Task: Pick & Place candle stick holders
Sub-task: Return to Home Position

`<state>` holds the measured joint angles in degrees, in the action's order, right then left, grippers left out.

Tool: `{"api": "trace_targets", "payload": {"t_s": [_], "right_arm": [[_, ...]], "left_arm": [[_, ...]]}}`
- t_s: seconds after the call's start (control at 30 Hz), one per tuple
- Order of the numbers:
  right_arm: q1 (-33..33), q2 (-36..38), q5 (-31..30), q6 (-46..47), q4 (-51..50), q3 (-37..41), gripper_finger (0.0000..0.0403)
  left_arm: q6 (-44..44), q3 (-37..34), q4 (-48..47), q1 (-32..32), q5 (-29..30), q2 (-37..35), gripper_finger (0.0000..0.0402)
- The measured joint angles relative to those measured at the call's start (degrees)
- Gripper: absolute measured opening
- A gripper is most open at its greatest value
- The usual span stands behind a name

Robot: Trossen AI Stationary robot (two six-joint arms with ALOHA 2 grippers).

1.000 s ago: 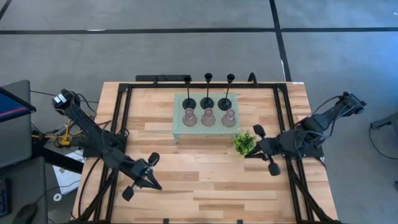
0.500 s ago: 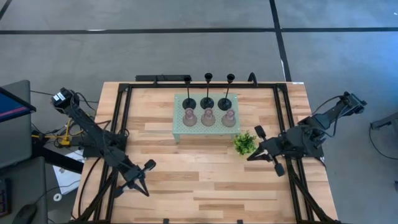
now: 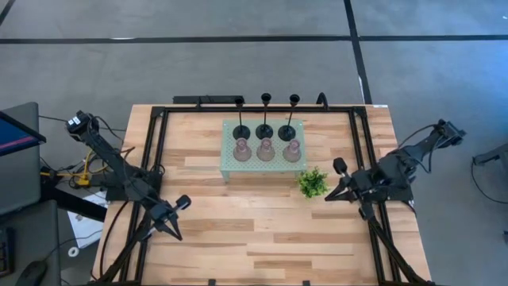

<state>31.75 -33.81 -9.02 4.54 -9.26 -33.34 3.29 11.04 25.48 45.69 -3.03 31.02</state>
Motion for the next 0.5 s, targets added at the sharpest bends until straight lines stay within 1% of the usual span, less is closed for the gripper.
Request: {"api": "trace_targets", "payload": {"t_s": [0.1,0.23,0.4,0.5], "right_arm": [[0.0,4.0,0.0,0.0,2.1,2.8,0.0000],[0.0,11.3,0.0,0.0,3.5,6.0,0.0000],[0.1,20.6,0.3,0.0,2.8,8.4,0.0000],[0.1,25.5,2.2,-0.2,2.0,9.5,0.0000]], "left_arm": [[0.0,-1.3,1.0,0.0,0.0,0.1,0.0007],[0.0,-2.7,1.9,0.0,0.0,0.1,0.0007],[0.2,-3.3,2.8,0.0,0.0,0.1,0.0007],[0.2,-3.4,3.1,0.0,0.0,0.1,0.0007]]}}
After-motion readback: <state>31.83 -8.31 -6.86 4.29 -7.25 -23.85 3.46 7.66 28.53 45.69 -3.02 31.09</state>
